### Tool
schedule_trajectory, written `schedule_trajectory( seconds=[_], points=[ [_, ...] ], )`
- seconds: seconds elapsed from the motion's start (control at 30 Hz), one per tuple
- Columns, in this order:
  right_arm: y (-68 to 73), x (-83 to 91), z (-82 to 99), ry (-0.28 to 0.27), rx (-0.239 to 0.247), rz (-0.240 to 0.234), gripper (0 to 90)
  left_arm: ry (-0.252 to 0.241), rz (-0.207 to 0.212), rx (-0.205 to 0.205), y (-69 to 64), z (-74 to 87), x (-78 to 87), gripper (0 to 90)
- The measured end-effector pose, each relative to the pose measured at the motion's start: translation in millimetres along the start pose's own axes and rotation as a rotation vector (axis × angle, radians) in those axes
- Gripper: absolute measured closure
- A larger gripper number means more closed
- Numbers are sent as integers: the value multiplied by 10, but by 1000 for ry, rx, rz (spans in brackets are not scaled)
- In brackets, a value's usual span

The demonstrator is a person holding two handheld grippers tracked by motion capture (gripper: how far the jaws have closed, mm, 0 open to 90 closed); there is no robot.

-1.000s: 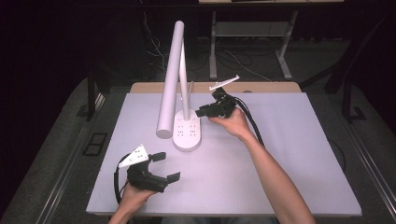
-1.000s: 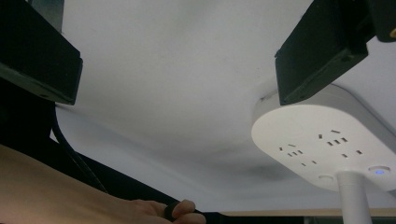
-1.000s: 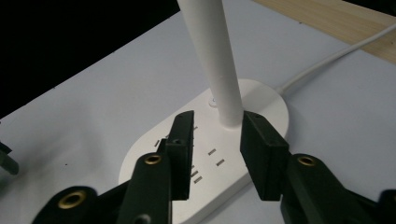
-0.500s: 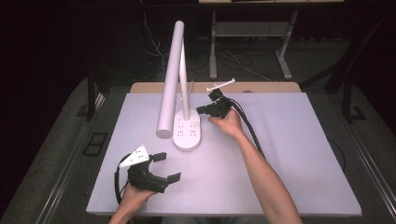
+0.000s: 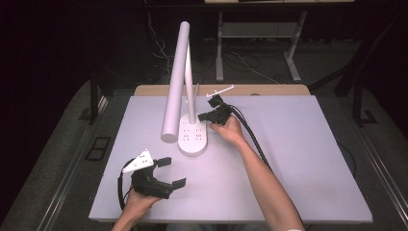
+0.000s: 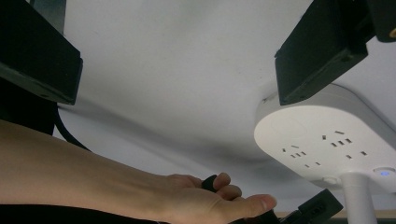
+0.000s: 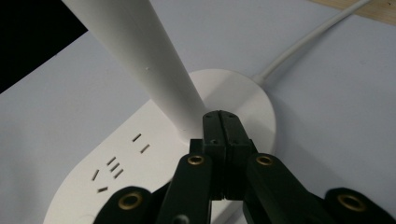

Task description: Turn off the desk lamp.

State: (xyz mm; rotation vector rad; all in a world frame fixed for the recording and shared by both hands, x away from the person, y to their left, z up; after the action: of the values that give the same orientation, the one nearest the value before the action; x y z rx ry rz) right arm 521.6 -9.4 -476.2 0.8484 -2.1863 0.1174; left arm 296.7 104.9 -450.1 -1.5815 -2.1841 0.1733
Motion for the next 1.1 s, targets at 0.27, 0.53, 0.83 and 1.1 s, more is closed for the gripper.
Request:
schedule_trajectory(
  seconds=[0.27,0.53,0.83,1.1],
  points=[
    [9,-94,30,19,-27,-4,900,6,5,-3,-11,3,-16,0],
    [-8,-110,41,20,-35,7,900,7,5,-5,-15,5,-19,0],
    [22,-97,22,10,-9,30,900,9,2,1,10,6,-13,0],
    [1,-99,32,8,-15,21,900,9,3,-2,-1,5,-22,0]
  ],
)
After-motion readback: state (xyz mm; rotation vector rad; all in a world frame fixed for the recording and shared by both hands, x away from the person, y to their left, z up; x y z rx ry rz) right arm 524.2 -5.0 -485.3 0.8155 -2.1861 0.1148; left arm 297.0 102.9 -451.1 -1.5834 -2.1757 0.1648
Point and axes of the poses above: each handheld gripper's, and its own axes: x roughly backward along the jaws, z roughly out of its underside, y roughly to its left, the point moved 9 cm from there along -x, roughly forward along the jaws, and after that the axes turned 13 degrees about z, right-handed, at the moved point
